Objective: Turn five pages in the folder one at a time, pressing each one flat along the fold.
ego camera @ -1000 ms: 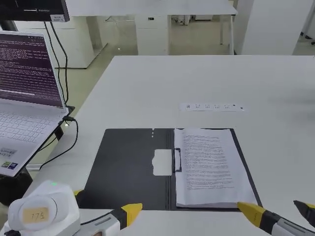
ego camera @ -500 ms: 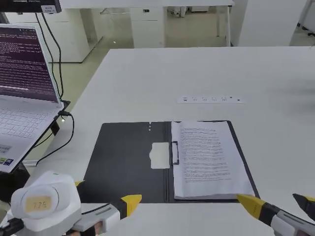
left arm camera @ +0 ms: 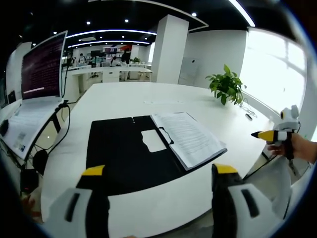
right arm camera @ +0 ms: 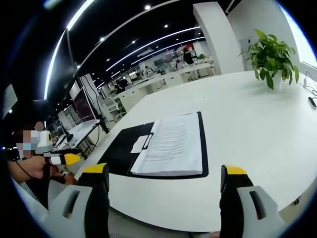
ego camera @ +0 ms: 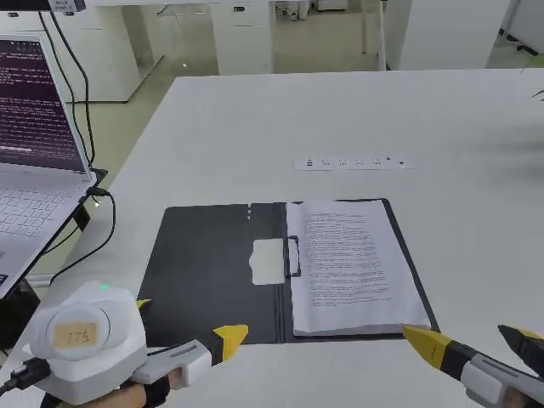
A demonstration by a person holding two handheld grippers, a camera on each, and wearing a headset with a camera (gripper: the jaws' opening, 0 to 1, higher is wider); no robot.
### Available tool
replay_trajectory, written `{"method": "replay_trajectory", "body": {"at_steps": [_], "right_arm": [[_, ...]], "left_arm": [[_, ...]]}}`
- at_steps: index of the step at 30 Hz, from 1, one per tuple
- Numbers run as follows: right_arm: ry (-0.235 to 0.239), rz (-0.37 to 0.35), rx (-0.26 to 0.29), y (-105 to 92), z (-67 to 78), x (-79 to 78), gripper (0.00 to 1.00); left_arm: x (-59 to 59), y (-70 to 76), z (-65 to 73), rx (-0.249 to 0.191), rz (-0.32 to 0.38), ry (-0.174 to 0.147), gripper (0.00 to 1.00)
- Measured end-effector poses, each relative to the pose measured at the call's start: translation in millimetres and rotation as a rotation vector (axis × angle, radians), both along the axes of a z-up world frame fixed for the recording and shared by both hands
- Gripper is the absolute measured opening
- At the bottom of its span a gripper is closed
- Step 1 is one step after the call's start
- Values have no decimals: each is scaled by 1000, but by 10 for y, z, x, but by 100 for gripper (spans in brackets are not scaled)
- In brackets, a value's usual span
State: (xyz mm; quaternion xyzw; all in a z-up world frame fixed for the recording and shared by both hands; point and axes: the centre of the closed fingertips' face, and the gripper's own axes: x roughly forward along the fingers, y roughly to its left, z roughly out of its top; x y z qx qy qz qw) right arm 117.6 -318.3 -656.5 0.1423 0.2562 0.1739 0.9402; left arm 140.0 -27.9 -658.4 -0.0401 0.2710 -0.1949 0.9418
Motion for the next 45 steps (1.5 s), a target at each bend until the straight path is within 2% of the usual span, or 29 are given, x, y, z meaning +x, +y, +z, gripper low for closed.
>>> {"method": "replay_trajectory", "body": {"at_steps": [13, 22, 35, 38, 45], "right_arm": [[-1, -41, 7, -103, -8, -64, 93], [-7, -67, 22, -131, 1, -121, 93], [-14, -92, 14, -151, 12, -196, 91], [-19, -104, 15, -175, 30, -203, 91], [-27, -126, 8, -226, 61, -228, 90]], "left_arm": [[185, -367, -2, 6, -104, -10, 86], [285, -717, -50, 12, -196, -14, 85], [458, -1190, -138, 42, -326, -34, 83], [482, -1315, -168, 43, -352, -32, 83], [530, -1586, -348, 70, -417, -19, 82]]}}
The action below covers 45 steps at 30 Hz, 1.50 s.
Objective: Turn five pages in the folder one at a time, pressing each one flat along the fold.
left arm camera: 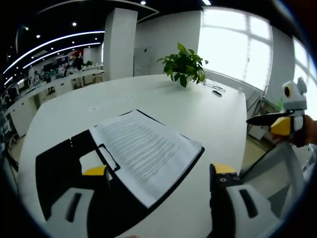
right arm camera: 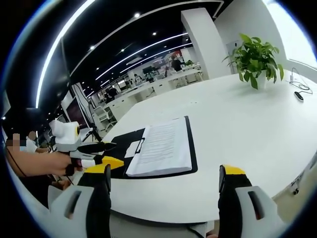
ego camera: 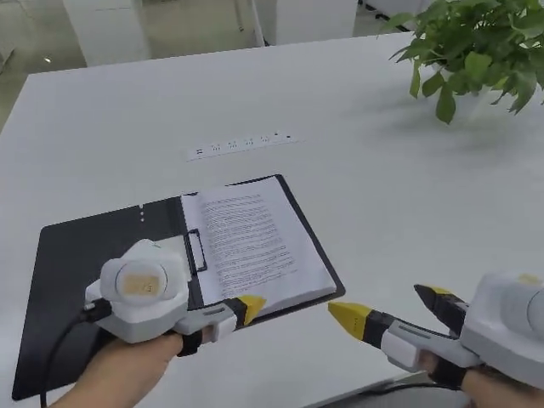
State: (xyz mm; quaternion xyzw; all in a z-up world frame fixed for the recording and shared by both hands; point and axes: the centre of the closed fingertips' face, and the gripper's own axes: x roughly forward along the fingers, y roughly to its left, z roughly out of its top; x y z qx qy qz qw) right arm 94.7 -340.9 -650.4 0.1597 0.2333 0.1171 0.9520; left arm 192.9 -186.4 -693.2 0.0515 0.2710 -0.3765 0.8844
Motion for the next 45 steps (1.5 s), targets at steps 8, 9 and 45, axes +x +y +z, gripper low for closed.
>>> {"method": "replay_trajectory", "body": {"at_steps": [8, 9, 45], "right_arm": [[-8, -23, -4, -64, 28, -38, 90], [-12, -26, 0, -68, 36, -37, 90], [-14, -73, -4, -187, 6, -63, 88]], "left_arm": [[135, -335, -122, -14, -33, 3, 81], [155, -362, -139, -12, -34, 0, 80], [409, -1110, -859, 74, -6, -35, 61]]}}
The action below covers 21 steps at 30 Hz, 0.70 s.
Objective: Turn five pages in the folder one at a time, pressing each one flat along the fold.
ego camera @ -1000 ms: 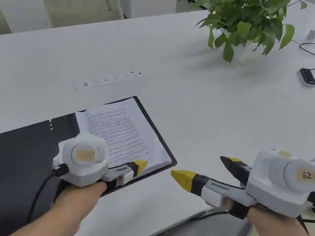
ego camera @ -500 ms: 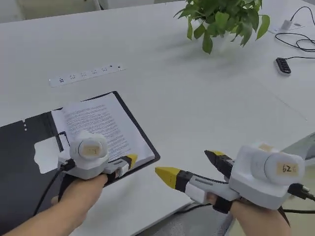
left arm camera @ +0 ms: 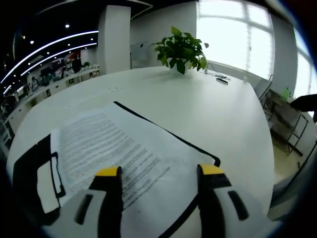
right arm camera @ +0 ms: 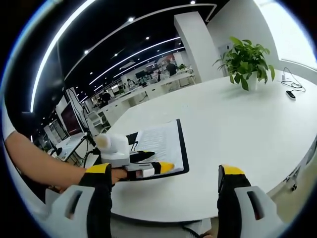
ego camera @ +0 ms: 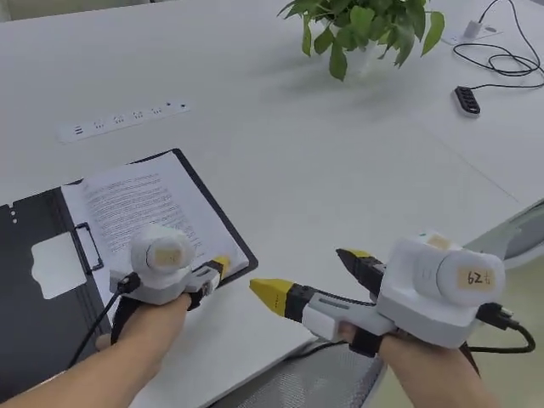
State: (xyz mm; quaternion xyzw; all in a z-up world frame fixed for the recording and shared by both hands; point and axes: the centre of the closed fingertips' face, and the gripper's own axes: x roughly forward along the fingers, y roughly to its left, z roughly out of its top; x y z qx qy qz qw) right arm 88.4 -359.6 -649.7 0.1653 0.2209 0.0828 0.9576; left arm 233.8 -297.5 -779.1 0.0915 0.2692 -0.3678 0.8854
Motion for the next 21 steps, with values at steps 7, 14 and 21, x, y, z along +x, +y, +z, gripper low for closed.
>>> {"method": "replay_trajectory", "body": {"at_steps": [7, 14, 21], "right_arm": [[9, 3, -2, -14, -26, -2, 88], [9, 10, 0, -22, -31, 28, 88], [11, 27, -1, 2, -38, 89, 87]], "left_arm": [[31, 9, -12, -5, 5, -30, 57], [58, 50, -16, -25, -3, -59, 48], [59, 58, 0, -36, -18, -89, 35]]}}
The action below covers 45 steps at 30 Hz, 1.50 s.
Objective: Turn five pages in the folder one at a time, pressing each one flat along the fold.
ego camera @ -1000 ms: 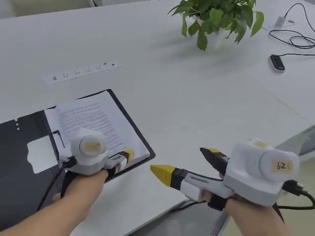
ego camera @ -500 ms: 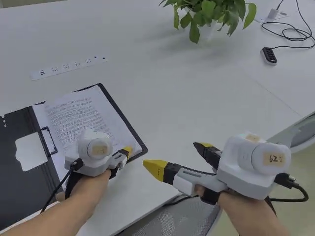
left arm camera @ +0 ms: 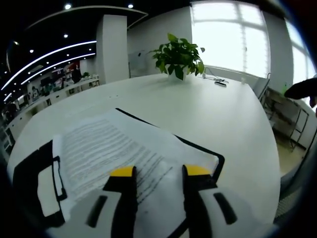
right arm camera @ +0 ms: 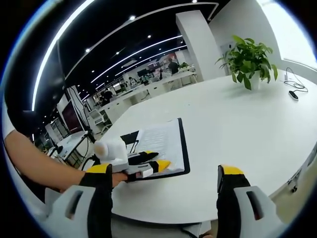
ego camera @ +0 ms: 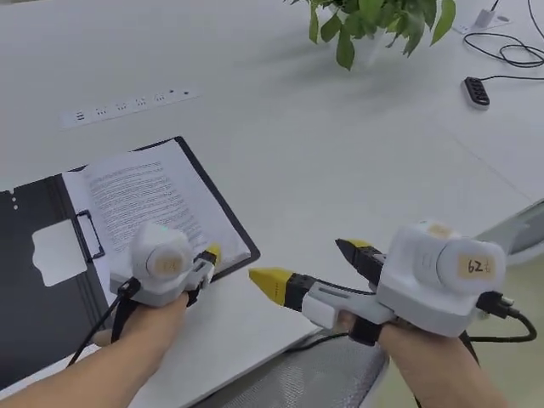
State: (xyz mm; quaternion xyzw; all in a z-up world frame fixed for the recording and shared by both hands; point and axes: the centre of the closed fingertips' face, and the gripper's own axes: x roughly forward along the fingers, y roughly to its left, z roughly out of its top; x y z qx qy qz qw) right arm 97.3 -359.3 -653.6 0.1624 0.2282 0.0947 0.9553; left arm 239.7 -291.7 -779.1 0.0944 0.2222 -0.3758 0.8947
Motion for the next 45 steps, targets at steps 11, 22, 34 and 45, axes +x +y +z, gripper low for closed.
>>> {"method": "replay_trajectory", "body": {"at_steps": [11, 22, 34, 45], "right_arm": [[1, 57, -17, 43, -1, 203, 85], [49, 171, -25, 272, -225, 520, 79], [164, 153, 109, 442, -663, 932, 55], [303, 53, 170, 414, -1097, 1145, 28]], "left_arm": [[-7, 19, 1, -31, 11, 12, 19], [-4, 19, 2, -73, 13, 30, 10], [28, 24, -12, -110, 40, 65, 6], [40, 27, -9, -113, 44, 63, 6]]}}
